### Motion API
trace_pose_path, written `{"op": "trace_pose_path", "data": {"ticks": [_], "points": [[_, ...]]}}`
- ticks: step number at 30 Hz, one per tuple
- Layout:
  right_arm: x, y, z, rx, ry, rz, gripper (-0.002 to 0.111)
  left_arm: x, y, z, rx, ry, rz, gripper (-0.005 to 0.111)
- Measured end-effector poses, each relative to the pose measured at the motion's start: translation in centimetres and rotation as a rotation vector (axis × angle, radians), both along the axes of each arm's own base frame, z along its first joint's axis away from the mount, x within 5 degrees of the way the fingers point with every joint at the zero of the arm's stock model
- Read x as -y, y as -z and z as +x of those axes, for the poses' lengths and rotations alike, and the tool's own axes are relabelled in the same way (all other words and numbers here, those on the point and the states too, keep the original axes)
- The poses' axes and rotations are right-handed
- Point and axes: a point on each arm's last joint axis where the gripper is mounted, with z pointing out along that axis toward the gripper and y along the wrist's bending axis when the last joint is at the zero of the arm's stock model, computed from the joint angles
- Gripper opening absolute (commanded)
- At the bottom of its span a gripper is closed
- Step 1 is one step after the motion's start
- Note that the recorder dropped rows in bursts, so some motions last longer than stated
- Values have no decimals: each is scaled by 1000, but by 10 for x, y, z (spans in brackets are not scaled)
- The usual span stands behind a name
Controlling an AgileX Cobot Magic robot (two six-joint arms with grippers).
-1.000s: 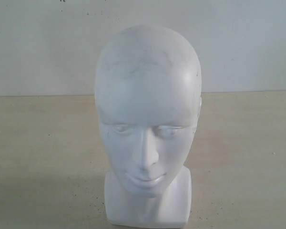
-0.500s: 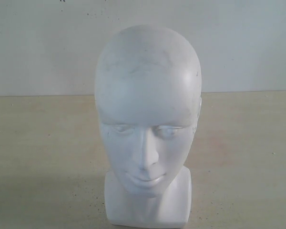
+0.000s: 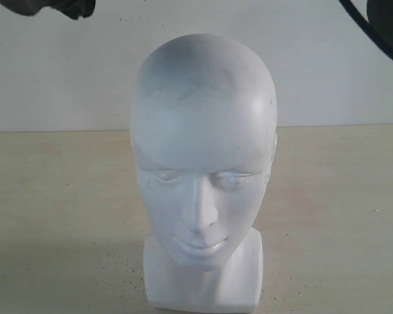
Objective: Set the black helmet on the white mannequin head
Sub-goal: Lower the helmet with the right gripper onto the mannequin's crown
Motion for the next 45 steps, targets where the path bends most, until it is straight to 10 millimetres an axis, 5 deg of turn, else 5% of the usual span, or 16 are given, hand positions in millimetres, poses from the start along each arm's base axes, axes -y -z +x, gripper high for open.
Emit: {"op": "trace_pose_path", "data": {"ticks": [6, 12, 45], "points": [[13, 30, -24, -75, -1, -55, 0, 0, 0, 0, 0, 0, 0, 4], [15, 67, -22, -100, 117, -146, 0, 0, 0, 0, 0, 0, 0, 4], [21, 78, -20, -120, 206, -129, 0, 0, 0, 0, 0, 0, 0, 4]]}}
